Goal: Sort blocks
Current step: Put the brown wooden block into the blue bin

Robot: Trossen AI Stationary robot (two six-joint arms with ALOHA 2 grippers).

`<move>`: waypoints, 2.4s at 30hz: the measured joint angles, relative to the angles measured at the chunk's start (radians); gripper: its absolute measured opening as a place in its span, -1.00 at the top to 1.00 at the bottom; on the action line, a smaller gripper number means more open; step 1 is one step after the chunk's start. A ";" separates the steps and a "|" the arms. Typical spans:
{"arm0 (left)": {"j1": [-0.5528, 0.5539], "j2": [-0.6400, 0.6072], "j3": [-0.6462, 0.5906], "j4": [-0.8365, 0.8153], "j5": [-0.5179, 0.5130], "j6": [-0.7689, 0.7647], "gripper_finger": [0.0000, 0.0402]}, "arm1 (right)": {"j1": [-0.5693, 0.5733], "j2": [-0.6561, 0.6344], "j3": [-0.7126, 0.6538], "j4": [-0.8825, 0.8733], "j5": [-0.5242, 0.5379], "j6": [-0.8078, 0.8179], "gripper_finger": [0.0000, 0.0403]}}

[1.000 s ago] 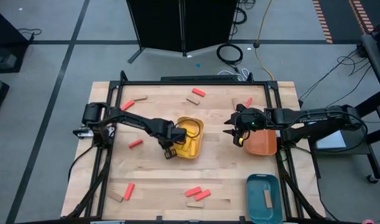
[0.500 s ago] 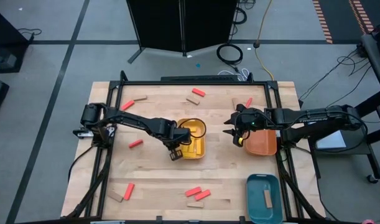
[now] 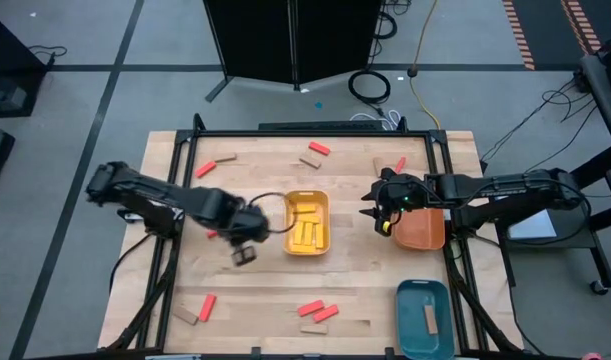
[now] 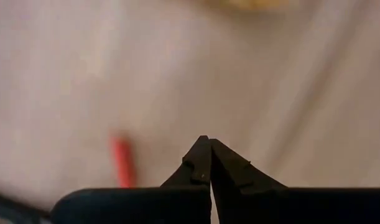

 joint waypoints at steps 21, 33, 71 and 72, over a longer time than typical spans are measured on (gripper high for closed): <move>-0.470 -0.023 -0.280 0.235 0.356 -0.377 0.59 | -0.001 0.141 0.000 0.045 -0.034 -0.040 0.14; -0.617 0.036 -0.362 0.472 0.367 -0.269 0.21 | 0.000 0.167 0.000 0.077 -0.052 -0.033 0.14; -0.722 0.263 -0.344 0.482 0.434 -0.204 0.21 | 0.000 0.165 0.000 0.136 -0.053 -0.110 0.14; -0.722 0.258 -0.340 0.477 0.434 -0.192 0.21 | 0.000 0.165 0.000 0.136 -0.053 -0.110 0.14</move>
